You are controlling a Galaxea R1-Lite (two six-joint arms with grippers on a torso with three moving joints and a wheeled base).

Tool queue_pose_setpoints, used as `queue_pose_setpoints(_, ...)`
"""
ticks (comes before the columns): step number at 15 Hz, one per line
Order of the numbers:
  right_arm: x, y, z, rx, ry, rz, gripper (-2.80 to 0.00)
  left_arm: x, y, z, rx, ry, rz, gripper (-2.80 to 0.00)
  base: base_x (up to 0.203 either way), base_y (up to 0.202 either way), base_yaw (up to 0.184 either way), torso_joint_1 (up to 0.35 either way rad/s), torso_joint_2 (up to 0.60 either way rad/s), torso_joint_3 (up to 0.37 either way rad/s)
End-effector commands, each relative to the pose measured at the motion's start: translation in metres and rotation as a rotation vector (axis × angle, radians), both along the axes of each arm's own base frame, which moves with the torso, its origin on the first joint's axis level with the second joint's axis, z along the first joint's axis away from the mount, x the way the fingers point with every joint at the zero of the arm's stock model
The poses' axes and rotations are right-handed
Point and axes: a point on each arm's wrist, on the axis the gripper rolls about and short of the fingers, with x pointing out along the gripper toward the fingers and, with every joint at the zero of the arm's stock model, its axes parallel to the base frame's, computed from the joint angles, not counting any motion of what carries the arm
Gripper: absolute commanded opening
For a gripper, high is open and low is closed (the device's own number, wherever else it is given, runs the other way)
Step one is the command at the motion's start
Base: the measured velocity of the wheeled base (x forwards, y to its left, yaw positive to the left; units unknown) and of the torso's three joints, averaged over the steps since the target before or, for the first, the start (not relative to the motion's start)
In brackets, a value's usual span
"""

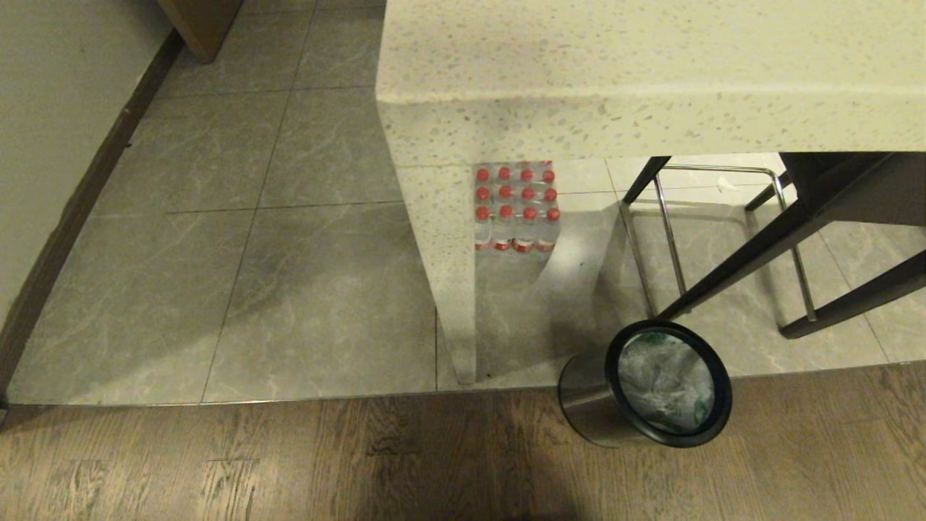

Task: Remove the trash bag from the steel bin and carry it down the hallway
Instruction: Place the outer trash can on the ground

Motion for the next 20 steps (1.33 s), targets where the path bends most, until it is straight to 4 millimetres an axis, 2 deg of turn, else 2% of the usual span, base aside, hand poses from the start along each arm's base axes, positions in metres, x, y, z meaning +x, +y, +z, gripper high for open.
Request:
queue_pose_setpoints(1,0.001,0.000,-0.004,-0.004,0.011,0.001,-2.80,0.000,0.000,0.000,0.000,0.000,0.000,-2.80,0.000,0.000,0.000,0.000,0.00,0.000)
queue_pose_setpoints(3,0.000,0.000,-0.003,-0.018,0.017,-0.001,-2.80,0.000,0.000,0.000,0.000,0.000,0.000,-2.80,0.000,0.000,0.000,0.000,0.00,0.000)
queue_pose_setpoints(4,-0.001,0.000,0.002,-0.018,-0.003,-0.002,-2.80,0.000,0.000,0.000,0.000,0.000,0.000,-2.80,0.000,0.000,0.000,0.000,0.00,0.000)
queue_pose_setpoints(5,-0.005,0.000,0.015,-0.018,-0.041,0.003,-2.80,0.000,0.000,0.000,0.000,0.000,0.000,-2.80,0.000,0.000,0.000,0.000,0.00,0.000)
queue_pose_setpoints(7,-0.018,0.000,0.062,-0.010,-0.077,0.008,-2.80,0.000,0.000,0.000,0.000,0.000,0.000,-2.80,0.000,0.000,0.000,0.000,0.00,0.000)
queue_pose_setpoints(9,-0.014,0.001,0.101,0.034,0.097,0.040,-2.80,0.000,0.000,0.000,0.000,0.002,0.000,-2.80,0.000,0.000,0.000,0.000,0.00,0.000)
queue_pose_setpoints(11,0.010,0.002,0.118,0.096,0.321,0.105,-2.80,0.000,0.000,0.000,0.000,0.000,0.000,-2.80,0.000,0.000,0.000,0.000,0.00,0.000)
queue_pose_setpoints(13,0.042,0.004,0.123,0.141,0.523,0.127,-2.80,0.000,0.000,0.000,0.000,0.001,0.000,-2.80,0.000,0.000,0.000,0.000,0.00,0.000)
queue_pose_setpoints(15,0.078,0.005,0.119,0.170,0.718,0.127,-2.80,0.000,0.000,0.000,0.000,0.000,0.000,-2.80,0.000,0.000,0.000,0.000,0.00,0.000)
queue_pose_setpoints(17,0.111,0.006,0.107,0.182,0.892,0.125,-2.80,0.000,0.000,0.000,0.000,0.001,0.000,-2.80,0.000,0.000,0.000,0.000,0.00,0.000)
queue_pose_setpoints(20,0.150,0.007,0.093,0.186,0.954,0.130,-2.80,0.000,0.000,0.000,0.000,0.000,0.000,-2.80,0.000,0.000,0.000,0.000,0.00,0.000)
